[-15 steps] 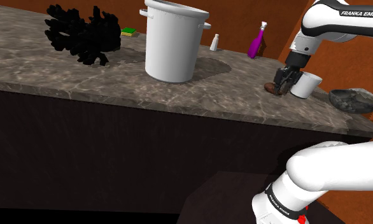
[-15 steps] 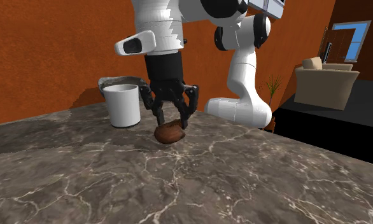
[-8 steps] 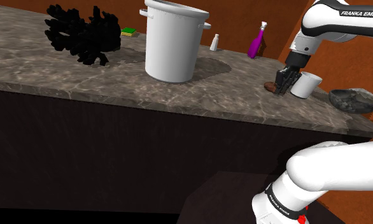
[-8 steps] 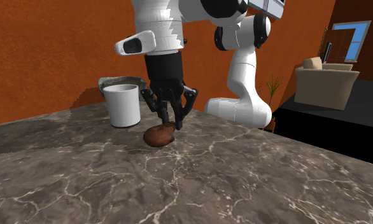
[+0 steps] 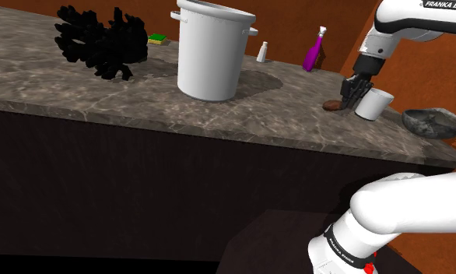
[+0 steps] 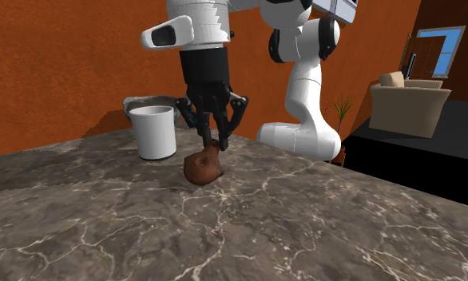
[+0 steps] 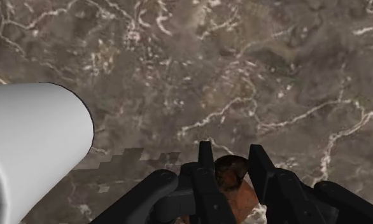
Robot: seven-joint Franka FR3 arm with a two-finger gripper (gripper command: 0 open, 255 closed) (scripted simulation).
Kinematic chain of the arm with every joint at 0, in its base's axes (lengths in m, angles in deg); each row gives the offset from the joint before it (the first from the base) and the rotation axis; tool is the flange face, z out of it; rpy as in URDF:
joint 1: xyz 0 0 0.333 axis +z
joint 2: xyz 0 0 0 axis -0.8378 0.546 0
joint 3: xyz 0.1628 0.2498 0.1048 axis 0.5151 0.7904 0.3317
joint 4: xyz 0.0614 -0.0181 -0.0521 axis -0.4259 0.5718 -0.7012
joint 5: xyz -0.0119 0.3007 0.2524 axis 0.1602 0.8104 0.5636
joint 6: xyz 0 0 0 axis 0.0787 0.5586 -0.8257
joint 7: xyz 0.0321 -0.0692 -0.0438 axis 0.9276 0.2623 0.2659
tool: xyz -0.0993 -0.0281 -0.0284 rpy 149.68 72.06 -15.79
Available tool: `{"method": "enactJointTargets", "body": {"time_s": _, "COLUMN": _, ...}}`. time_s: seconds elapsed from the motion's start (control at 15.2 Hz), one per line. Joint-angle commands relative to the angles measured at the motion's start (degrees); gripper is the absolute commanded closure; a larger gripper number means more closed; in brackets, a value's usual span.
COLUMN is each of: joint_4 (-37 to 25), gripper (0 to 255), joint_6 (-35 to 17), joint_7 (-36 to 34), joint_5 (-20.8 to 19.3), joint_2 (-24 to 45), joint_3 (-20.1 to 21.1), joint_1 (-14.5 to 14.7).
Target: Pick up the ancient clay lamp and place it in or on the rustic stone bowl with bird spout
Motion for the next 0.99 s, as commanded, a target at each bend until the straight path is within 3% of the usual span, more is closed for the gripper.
{"method": "enactJointTargets", "body": {"time_s": 0.0, "joint_4": -1.8, "gripper": 255, "joint_6": 1.51, "joint_7": 0.01, "joint_5": 0.21, "joint_2": 0.34, "joint_3": 0.2, "joint_1": 0.12}}
{"method": "enactJointTargets", "body": {"time_s": 0.92, "joint_4": -15.47, "gripper": 255, "joint_6": 11.58, "joint_7": 0.57, "joint_5": 1.34, "joint_2": 3.98, "joint_3": 0.95, "joint_1": 0.85}}
